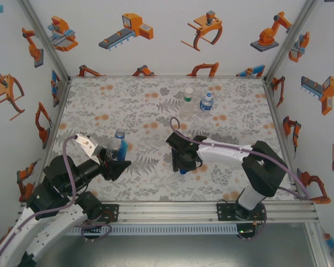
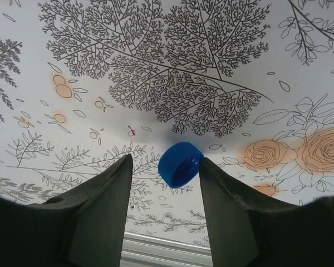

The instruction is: Screw on the bottle caps

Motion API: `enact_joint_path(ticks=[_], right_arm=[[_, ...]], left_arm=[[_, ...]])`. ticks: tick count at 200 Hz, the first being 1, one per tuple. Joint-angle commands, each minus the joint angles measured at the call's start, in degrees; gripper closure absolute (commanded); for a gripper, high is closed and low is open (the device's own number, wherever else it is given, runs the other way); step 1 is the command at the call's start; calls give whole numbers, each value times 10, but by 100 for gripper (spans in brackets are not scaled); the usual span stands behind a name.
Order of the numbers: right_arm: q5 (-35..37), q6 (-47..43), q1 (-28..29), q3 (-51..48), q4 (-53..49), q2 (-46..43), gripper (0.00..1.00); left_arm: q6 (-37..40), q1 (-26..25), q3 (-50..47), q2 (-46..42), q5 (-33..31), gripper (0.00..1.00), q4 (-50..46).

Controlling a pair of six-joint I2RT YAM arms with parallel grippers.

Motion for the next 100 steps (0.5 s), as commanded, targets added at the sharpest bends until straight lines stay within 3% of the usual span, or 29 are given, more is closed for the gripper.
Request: enact_joint_path(ticks=[1, 70, 100], right_arm=[[2, 5, -3, -2, 2, 11, 52], [-7, 6, -8, -7, 19, 17, 76], [-29, 9, -13, -15, 71, -4, 80]], left_arm=[[-2, 3, -1, -9, -4, 100, 1], [-3, 3, -1, -12, -6, 100, -2], [-3, 4, -3, -12, -8, 100, -1]])
